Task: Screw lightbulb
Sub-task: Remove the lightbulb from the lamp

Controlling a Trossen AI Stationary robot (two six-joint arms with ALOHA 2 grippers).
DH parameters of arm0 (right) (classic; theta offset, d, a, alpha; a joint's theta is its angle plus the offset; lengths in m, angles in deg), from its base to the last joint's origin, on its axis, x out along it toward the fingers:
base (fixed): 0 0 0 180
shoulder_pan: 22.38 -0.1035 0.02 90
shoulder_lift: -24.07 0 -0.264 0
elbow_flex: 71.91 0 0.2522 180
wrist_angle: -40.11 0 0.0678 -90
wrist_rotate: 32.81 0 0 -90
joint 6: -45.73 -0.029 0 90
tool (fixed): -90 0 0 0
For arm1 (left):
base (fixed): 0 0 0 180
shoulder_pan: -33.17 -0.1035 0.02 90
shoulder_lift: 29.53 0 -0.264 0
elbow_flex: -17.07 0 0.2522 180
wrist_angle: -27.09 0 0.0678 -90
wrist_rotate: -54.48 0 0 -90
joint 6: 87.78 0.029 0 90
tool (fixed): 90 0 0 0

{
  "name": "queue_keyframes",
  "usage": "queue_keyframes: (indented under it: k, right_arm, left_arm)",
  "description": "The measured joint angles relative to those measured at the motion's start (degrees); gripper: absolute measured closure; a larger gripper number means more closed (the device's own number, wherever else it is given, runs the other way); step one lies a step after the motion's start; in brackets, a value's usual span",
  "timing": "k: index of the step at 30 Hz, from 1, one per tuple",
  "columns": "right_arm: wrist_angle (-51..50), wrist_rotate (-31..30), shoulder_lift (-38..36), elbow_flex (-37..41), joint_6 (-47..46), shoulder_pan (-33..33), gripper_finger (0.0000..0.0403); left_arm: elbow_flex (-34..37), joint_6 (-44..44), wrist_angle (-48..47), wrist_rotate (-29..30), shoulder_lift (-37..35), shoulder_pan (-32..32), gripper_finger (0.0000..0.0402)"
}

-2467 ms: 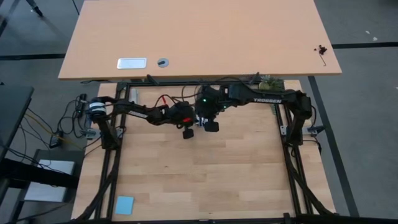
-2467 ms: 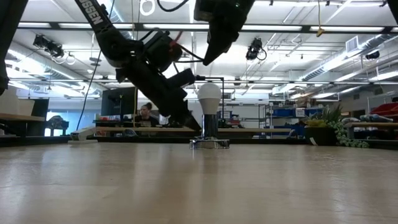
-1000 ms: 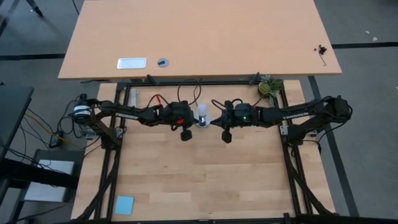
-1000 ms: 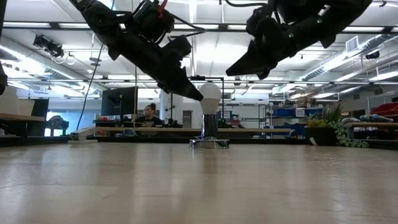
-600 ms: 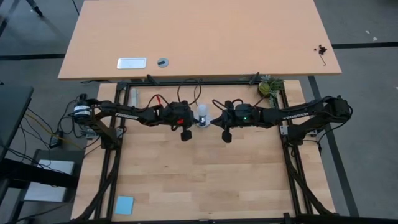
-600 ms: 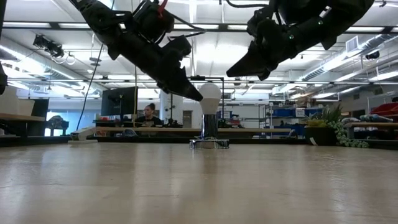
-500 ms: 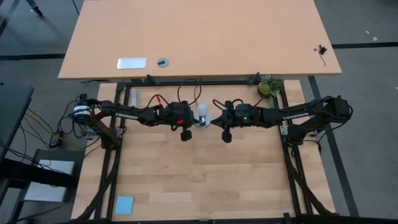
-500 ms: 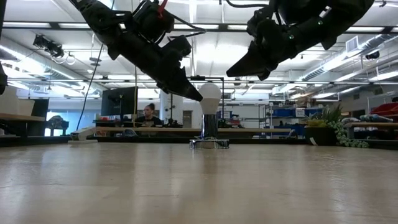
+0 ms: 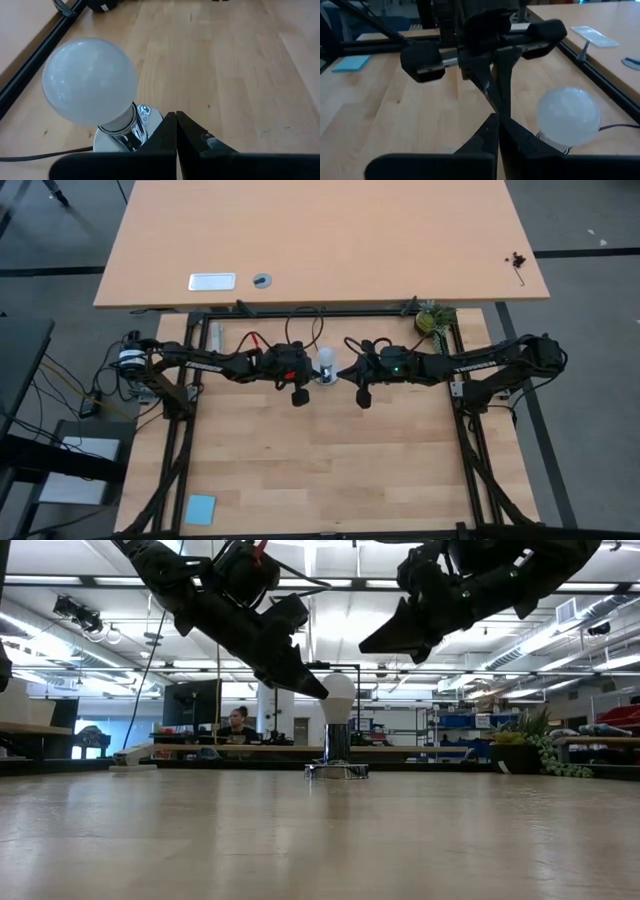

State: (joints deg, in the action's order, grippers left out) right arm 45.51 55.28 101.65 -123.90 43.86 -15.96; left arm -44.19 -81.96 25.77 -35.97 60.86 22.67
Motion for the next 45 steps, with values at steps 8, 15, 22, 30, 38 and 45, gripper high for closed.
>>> queue_keyframes:
  k: [8, 15, 22, 30, 38, 45]
  right_arm:
    - [3.16, 0.0, 0.01, -0.02, -0.06, 0.01, 0.0383]
    - [3.2, 0.0, 0.02, -0.02, 0.35, 0.0, 0.0388]
    - [3.34, 0.02, 0.02, -0.02, -1.21, 0.0, 0.0384]
    - [3.32, 0.02, 0.02, -0.02, -1.39, 0.0, 0.0388]
    - [3.26, 0.02, 0.02, -0.02, -1.61, 0.0, 0.0379]
    - [3.06, 0.02, 0.04, -0.02, -1.57, 0.02, 0.0384]
  left_arm:
    - [0.0, 1.11, -0.19, 0.0, 0.0, 0.02, 0.04]
    - [0.0, 1.03, 1.25, 0.0, 0.0, 0.02, 0.04]
    - [0.0, 1.25, 1.52, 0.0, 0.02, 0.02, 0.04]
    - [0.0, 0.99, 0.94, 1.05, 0.02, 0.02, 0.04]
    - [0.0, -0.22, -3.57, 2.63, 0.02, -0.5, 0.04]
    - [0.43, 2.51, -6.15, 6.37, 0.02, -0.75, 0.04]
